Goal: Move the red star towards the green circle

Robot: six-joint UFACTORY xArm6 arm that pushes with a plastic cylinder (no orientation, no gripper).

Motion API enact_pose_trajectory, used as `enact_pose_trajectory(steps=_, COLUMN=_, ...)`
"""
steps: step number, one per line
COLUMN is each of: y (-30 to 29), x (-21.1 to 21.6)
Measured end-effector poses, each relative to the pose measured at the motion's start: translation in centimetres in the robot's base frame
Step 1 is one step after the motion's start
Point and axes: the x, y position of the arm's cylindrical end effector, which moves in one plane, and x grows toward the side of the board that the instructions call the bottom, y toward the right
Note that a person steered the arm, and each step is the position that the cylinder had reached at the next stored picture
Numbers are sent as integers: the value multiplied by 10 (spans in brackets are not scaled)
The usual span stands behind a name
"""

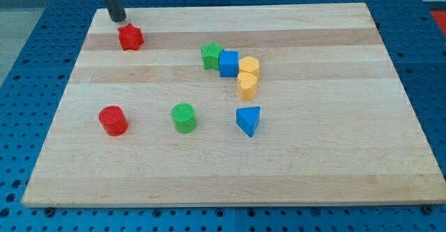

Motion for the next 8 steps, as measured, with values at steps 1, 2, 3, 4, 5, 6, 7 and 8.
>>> enact_pose_trajectory(steps=1, y=22, x=41)
enact_pose_trajectory(steps=2, y=47, x=90)
enact_pose_trajectory(steps=3, y=69, x=142)
enact_pose_trajectory(steps=4, y=90, x=151)
enact_pose_trajectory(steps=5, y=85, x=135)
enact_pose_trajectory(steps=6, y=67, x=145)
enact_pose_trajectory(steps=7, y=58, x=170)
enact_pose_trajectory(steps=8, y=54, x=188)
